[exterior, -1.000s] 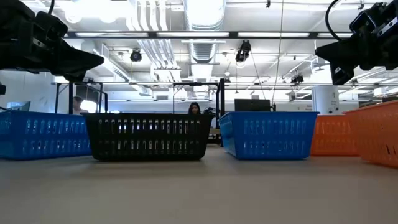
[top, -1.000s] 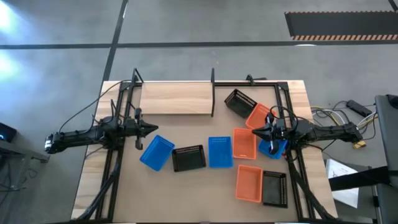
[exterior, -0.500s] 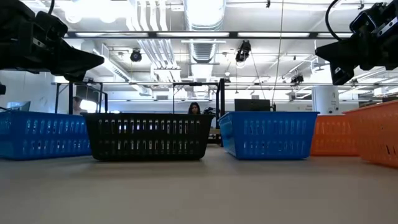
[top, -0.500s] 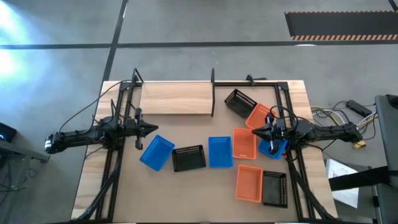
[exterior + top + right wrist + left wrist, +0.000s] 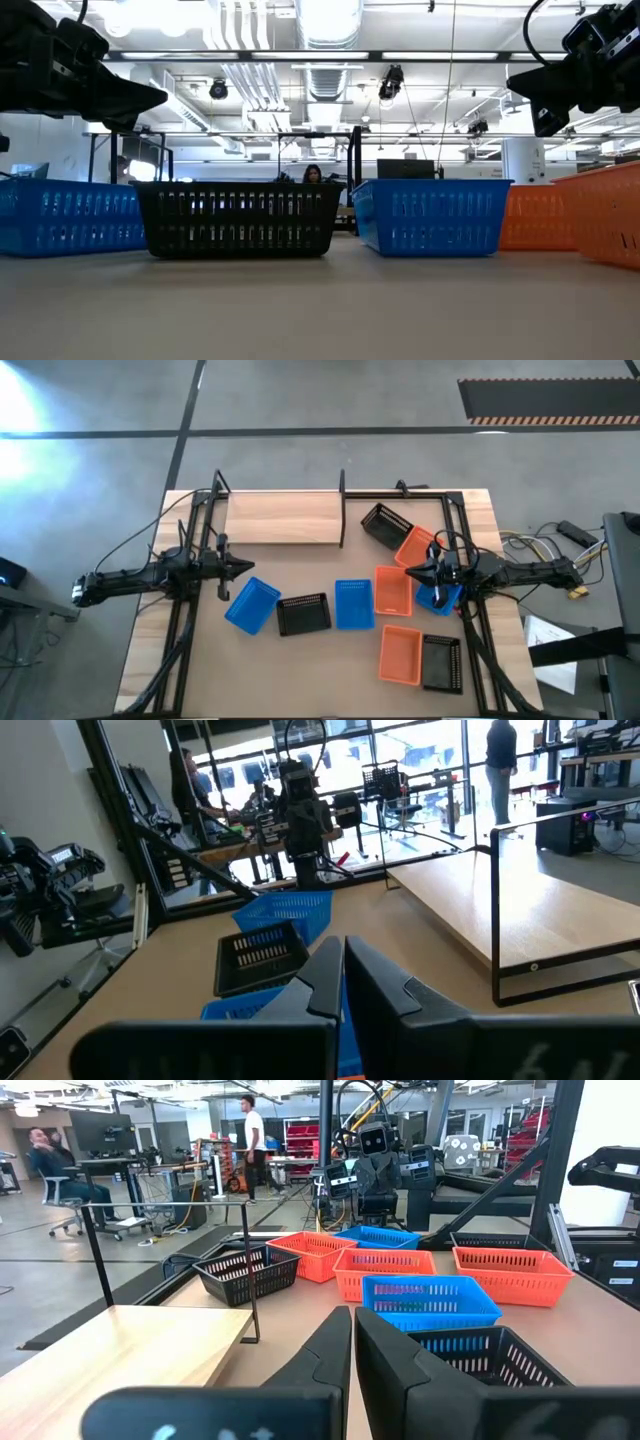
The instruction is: Stack baskets on shelf by color
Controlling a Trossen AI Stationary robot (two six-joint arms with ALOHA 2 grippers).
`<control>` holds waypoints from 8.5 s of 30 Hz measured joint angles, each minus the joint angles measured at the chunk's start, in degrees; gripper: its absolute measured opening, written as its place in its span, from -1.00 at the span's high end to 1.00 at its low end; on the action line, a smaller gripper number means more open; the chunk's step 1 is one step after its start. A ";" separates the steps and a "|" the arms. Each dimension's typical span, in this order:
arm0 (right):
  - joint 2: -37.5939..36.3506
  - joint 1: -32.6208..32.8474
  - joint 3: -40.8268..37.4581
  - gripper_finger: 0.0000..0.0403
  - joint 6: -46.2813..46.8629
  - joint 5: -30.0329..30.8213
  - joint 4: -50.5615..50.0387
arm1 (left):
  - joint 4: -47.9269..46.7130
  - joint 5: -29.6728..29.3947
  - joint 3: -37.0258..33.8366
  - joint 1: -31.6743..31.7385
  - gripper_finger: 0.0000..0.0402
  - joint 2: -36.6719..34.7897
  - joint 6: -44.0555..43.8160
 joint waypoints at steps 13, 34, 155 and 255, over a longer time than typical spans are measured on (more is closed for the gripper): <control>0.00 -0.01 0.01 0.96 0.00 0.01 0.00 | 0.00 0.00 0.00 0.02 0.99 0.01 0.01; 0.00 0.00 0.01 0.96 0.01 0.01 -0.01 | 23.11 1.21 3.26 -0.28 1.00 9.23 -4.32; 0.03 -0.01 0.01 0.96 -0.01 -0.01 0.00 | -65.96 -19.10 58.62 20.32 0.94 77.68 18.40; 0.08 -0.02 0.00 0.96 0.01 -0.01 0.01 | -63.71 -21.51 81.44 4.32 0.99 89.88 5.88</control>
